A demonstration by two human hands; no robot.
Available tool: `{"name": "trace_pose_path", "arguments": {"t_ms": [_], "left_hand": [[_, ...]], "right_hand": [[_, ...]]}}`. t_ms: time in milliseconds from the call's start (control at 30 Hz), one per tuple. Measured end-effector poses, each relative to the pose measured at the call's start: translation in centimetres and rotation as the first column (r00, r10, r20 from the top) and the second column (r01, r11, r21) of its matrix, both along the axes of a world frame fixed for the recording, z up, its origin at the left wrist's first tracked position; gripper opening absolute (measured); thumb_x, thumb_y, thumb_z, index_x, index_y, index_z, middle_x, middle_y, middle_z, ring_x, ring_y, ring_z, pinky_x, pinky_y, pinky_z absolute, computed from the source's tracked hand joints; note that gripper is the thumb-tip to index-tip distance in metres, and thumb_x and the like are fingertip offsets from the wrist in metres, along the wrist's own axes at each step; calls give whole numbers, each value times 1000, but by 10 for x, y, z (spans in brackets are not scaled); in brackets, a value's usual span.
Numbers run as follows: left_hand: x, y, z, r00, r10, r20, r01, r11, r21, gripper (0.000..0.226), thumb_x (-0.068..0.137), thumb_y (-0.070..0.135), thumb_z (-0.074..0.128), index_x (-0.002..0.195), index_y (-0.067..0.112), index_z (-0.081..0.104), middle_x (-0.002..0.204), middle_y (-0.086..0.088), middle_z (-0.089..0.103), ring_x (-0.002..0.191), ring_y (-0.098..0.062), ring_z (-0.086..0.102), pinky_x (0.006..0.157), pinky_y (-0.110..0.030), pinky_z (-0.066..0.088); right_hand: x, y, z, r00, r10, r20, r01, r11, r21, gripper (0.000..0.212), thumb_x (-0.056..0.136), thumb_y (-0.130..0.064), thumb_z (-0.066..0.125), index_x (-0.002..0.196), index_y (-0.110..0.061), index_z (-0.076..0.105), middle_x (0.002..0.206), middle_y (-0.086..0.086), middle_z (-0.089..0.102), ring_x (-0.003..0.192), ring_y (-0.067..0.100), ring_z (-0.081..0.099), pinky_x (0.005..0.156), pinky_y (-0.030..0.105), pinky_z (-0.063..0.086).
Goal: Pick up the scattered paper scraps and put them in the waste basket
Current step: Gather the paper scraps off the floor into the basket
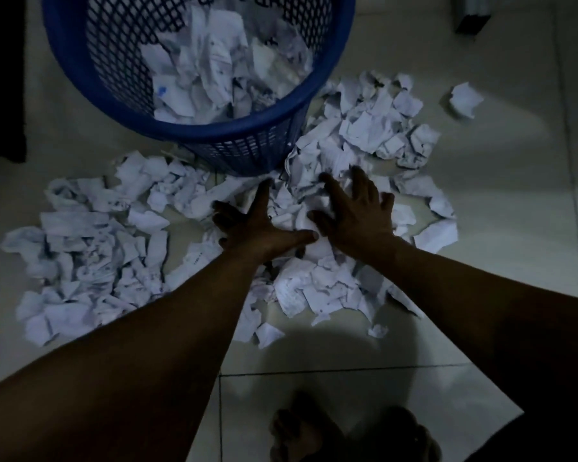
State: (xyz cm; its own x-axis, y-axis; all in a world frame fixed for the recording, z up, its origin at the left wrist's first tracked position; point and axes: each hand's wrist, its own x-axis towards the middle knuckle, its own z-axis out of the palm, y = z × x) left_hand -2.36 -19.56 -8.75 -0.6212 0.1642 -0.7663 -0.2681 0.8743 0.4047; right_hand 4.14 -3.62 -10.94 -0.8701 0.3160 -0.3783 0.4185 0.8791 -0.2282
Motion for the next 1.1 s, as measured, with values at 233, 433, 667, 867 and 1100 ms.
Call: {"name": "trace_pose_path", "arguments": {"t_ms": [233,433,667,867,1100], "left_hand": [[5,10,2,1000,-15,-14,15,999,-37,137,38,79,74,138,58,-16,153,-14,-31,142,-32,-25,117,-58,1],[4,11,-19,990,-88,-113,84,996,-38,143,28,88,66,133,58,-26,160,-11,-12,147,-36,-8,114,-63,13],[7,20,-21,987,-98,-127,91,994,-58,136,30,83,66,131,61,-22,161,-9,-4,147,-38,1,111,-64,16],[12,31,-3,954,-205,-220,180,975,-129,88,84,49,62,148,44,1,154,-24,-20,142,-46,-14,112,-57,16],[19,32,-8,944,-190,-271,190,981,-27,52,100,14,41,147,31,29,157,-21,5,143,-43,12,116,-47,24]], "right_hand": [[-5,1,1,989,100,-106,-94,994,64,52,88,-51,55,130,-21,53,125,23,51,105,44,53,80,52,44],[-15,17,10,989,148,-12,-148,989,-19,45,94,-40,49,135,-25,41,120,15,42,103,36,52,71,38,44],[-22,25,18,993,-3,-115,-9,995,-101,32,99,-35,40,124,-18,48,105,16,50,87,38,55,63,32,36],[-16,34,19,984,-67,-166,42,988,-148,28,100,-36,36,116,-16,47,86,6,42,84,33,52,64,31,31],[-30,40,22,972,-51,-231,14,987,-157,50,94,-52,41,134,-24,35,90,12,52,73,28,52,61,28,33]]}}
